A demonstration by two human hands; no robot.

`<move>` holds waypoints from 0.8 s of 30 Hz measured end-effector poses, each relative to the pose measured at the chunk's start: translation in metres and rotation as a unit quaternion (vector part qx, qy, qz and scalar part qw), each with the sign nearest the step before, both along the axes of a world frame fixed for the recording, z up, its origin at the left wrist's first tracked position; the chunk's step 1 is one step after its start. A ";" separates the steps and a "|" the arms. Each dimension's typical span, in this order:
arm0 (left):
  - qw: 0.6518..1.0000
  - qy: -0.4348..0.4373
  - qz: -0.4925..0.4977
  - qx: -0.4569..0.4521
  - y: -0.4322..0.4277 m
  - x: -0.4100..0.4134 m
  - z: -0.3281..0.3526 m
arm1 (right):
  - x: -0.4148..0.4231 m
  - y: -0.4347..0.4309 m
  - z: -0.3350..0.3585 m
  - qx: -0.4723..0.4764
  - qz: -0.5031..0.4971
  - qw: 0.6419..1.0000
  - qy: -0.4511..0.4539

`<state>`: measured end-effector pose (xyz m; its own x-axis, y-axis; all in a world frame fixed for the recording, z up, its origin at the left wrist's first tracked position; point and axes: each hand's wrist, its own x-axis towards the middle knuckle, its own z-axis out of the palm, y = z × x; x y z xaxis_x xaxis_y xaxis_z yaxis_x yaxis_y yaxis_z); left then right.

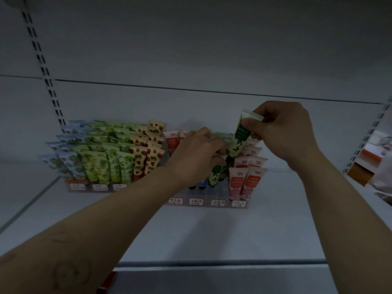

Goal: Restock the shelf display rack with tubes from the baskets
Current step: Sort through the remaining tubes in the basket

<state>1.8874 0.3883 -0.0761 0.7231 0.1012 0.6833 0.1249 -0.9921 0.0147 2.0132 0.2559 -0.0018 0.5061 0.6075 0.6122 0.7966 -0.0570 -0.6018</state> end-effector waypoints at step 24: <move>0.999 0.031 -0.028 0.031 0.008 -0.015 0.003 | -0.018 0.028 -0.021 -0.347 -0.008 0.912 -0.218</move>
<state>1.8724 0.3966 -0.0726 0.7675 0.0179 0.6407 0.0671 -0.9964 -0.0526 1.9957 0.2836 -0.0227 0.3183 0.9200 0.2287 0.9474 -0.3174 -0.0419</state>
